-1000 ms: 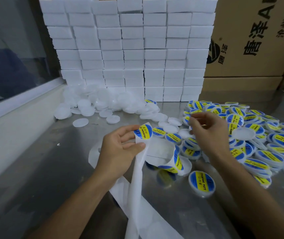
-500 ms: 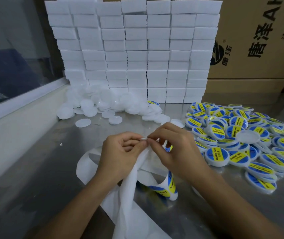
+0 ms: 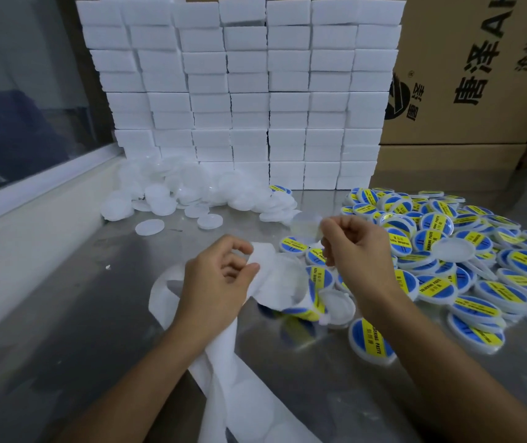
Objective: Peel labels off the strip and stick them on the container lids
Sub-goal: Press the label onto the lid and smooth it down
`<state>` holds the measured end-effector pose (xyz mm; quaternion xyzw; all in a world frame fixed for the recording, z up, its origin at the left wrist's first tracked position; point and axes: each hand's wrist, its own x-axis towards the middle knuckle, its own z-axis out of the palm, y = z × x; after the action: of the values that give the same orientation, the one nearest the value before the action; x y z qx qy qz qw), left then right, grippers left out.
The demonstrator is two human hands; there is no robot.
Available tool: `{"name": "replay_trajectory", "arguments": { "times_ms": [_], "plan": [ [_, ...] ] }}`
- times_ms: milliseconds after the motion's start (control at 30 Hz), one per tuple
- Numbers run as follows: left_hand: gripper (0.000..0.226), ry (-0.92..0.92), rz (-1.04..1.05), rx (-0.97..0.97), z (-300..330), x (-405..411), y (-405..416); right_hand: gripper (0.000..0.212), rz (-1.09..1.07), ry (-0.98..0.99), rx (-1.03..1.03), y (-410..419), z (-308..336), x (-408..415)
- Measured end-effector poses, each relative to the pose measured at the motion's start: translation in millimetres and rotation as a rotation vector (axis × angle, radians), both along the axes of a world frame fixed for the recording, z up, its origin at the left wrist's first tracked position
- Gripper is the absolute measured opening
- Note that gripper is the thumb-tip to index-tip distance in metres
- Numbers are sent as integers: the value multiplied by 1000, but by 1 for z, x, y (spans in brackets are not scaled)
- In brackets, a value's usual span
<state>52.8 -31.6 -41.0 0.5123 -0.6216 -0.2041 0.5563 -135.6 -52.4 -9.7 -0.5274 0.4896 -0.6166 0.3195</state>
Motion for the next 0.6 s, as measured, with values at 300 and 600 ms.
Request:
{"name": "replay_trajectory", "arguments": {
  "times_ms": [300,600],
  "plan": [
    [23,-161,351,-119,13,25,-23,10,-14,-51,-110,8,4,3],
    [29,-456,308,386,30,62,-107,7,-39,85,-238,7,3,4]
  ]
}}
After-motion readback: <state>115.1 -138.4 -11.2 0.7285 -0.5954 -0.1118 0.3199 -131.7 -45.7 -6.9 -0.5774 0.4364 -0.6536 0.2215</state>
